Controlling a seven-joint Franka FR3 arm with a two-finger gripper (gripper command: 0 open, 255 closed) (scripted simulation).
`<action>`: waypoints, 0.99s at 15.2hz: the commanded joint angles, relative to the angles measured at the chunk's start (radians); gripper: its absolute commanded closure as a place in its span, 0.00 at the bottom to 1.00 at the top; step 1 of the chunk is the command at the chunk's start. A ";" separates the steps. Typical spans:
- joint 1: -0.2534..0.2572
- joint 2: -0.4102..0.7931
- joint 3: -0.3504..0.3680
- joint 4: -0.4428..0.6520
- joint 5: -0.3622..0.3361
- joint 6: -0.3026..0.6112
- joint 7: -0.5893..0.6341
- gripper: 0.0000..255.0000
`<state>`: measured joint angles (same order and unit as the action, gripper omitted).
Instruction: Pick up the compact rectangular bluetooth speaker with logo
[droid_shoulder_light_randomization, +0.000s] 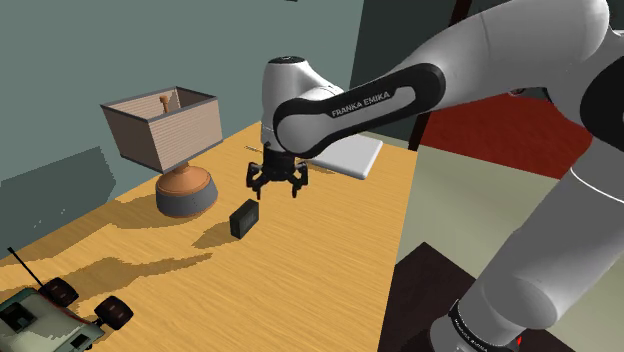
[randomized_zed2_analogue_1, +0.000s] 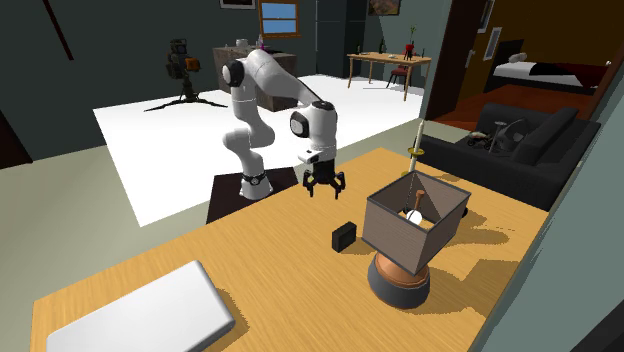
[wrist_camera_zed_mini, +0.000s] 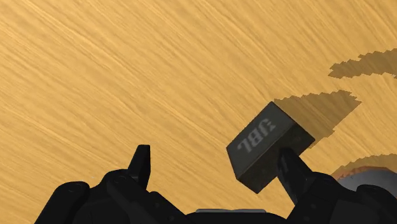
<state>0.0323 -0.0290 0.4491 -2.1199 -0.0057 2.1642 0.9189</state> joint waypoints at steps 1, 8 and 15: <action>0.010 0.080 0.014 0.050 -0.040 0.017 0.064 0.00; 0.100 0.372 0.008 0.282 -0.183 0.029 0.263 0.00; 0.132 0.462 -0.012 0.313 -0.224 0.078 0.305 0.00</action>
<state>0.1630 0.4263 0.4393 -1.8012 -0.2260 2.2302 1.2214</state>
